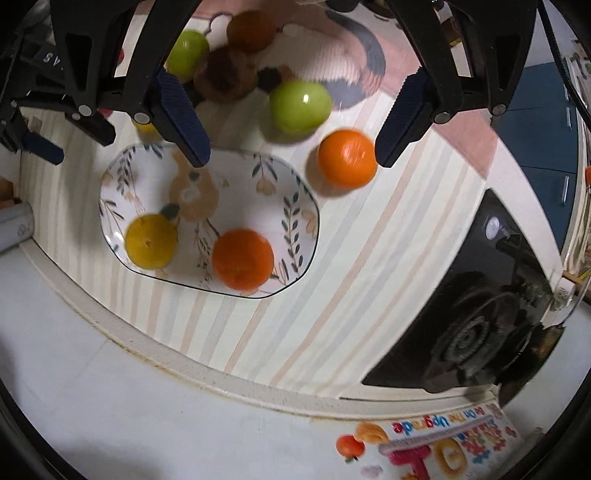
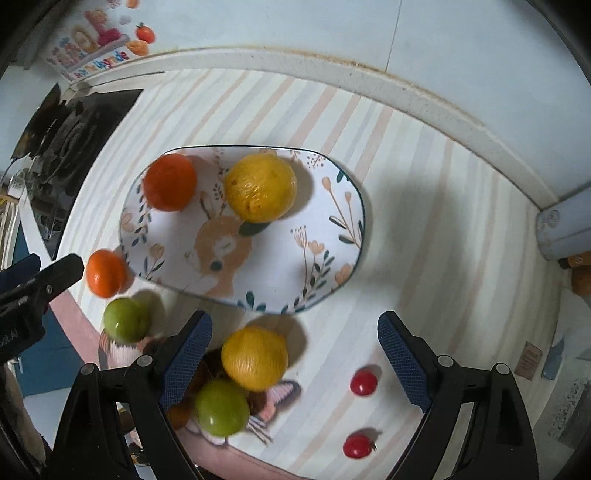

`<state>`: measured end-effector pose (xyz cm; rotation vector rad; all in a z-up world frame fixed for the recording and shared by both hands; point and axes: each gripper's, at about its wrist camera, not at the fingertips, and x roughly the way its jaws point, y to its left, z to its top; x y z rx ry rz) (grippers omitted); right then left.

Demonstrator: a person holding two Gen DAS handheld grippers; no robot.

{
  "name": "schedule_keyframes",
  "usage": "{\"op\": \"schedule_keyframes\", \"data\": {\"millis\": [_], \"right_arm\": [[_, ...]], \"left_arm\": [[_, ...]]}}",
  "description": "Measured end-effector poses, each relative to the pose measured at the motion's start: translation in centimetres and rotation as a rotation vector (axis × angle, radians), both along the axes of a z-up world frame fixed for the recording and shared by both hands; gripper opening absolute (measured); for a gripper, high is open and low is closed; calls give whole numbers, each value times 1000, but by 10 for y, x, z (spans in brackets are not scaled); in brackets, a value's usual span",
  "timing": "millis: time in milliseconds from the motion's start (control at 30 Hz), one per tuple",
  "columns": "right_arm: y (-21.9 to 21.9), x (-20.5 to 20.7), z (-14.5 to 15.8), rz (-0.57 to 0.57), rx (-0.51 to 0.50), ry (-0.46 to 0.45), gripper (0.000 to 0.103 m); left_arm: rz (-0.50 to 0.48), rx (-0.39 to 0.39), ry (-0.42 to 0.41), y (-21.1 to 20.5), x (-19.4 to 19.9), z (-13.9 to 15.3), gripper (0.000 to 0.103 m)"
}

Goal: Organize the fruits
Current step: 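Lift both grippers back toward the fruit pile on the cat board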

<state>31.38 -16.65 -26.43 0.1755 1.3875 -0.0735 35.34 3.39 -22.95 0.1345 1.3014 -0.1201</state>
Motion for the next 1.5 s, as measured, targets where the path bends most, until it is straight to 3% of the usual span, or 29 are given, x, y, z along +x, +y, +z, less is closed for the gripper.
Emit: {"op": "schedule_keyframes", "data": {"millis": [500, 1000, 1267, 1367, 1500], "right_arm": [[29, -98, 94, 60, -6, -187, 93], [25, -166, 169, 73, 36, -305, 93], [26, -170, 180, 50, 60, -336, 93], [24, -163, 171, 35, 86, -323, 96], [21, -149, 142, 17, 118, -272, 96]], "left_arm": [[-12, -53, -178, 4, -100, 84, 91], [-32, -122, -273, 4, -167, 144, 91], [-30, -135, -279, 7, -173, 148, 91], [-17, -138, -264, 10, -165, 141, 91], [7, -91, -256, 16, -152, 122, 99]]}}
